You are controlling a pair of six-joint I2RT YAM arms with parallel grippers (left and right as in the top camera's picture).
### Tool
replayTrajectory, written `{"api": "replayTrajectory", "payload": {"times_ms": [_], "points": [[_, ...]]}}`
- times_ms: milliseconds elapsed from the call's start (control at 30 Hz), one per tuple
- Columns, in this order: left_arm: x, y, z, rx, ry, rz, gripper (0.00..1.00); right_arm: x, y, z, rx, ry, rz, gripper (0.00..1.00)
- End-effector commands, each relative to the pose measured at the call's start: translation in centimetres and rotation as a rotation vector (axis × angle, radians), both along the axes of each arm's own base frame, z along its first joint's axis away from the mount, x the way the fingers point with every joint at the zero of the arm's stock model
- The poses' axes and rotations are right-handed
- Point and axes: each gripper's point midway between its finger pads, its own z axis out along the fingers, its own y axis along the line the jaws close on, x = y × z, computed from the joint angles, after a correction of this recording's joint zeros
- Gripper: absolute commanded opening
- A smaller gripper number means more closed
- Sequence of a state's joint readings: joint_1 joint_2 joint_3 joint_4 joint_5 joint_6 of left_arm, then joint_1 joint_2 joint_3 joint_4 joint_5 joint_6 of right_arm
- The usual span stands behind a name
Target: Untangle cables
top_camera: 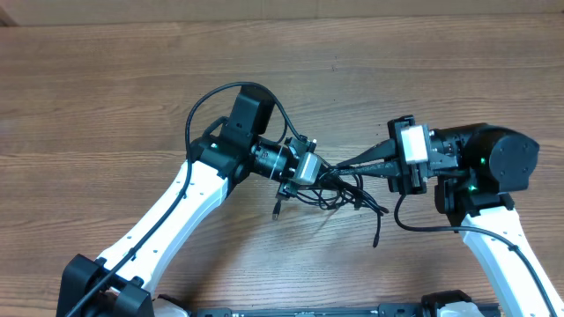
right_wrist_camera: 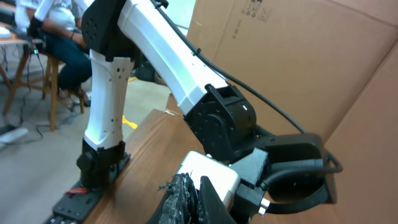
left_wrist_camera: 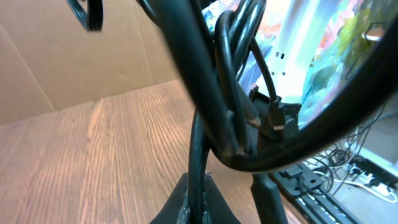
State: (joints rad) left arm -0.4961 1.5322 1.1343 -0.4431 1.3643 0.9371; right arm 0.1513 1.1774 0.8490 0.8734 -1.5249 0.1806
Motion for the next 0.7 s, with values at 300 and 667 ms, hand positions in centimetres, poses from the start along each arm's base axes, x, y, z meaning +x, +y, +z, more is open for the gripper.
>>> {"api": "replayTrajectory", "payload": {"times_ms": [300, 667], "points": [[-0.3, -0.1, -0.2, 0.033, 0.039, 0.002, 0.05, 0.9, 0.0, 0.8, 0.051, -0.058, -0.063, 0.04], [-0.6, 0.0, -0.4, 0.047, 0.067, 0.001, 0.04, 3.8, -2.4, 0.9, 0.066, -0.014, -0.205, 0.04]]}}
